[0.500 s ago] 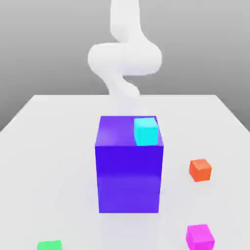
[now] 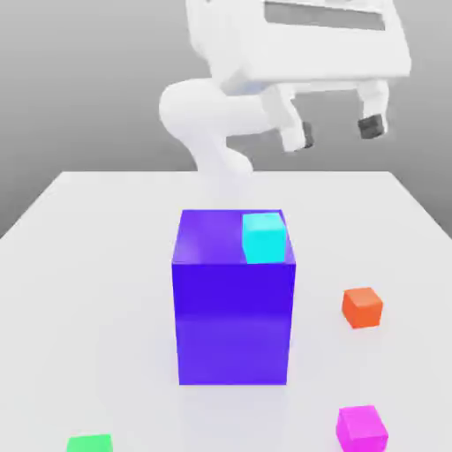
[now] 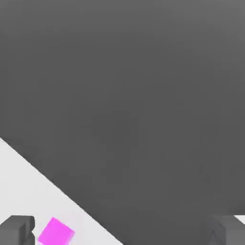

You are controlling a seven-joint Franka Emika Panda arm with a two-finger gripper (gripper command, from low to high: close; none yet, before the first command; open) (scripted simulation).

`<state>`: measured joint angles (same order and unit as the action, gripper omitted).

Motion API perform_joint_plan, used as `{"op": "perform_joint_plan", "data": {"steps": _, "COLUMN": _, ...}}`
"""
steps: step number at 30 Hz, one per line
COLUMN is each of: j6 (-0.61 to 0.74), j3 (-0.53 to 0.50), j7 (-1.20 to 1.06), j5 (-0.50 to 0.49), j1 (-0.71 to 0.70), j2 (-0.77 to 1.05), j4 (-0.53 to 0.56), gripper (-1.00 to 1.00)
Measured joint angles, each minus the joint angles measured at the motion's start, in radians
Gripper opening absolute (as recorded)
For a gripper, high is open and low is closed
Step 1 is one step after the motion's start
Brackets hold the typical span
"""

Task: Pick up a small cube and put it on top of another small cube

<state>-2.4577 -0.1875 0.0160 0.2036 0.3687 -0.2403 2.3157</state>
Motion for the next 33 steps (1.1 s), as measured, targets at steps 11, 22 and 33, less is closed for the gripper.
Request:
{"op": "perform_joint_plan", "data": {"steps": 11, "j6": -0.108, "j3": 0.028, "j7": -0.434, "j5": 0.050, "j1": 0.094, "j2": 0.336, "j4": 0.013, "gripper": 0.00}}
{"op": "perform_joint_plan", "data": {"steps": 22, "j6": -0.281, "j3": 0.065, "j7": -0.662, "j5": -0.078, "j1": 0.120, "j2": 0.653, "j4": 0.013, "gripper": 0.00}}
{"op": "perform_joint_plan", "data": {"steps": 33, "j6": -0.294, "j3": 0.072, "j7": -0.665, "j5": -0.080, "j1": 0.114, "j2": 0.672, "j4": 0.010, "gripper": -1.00}}
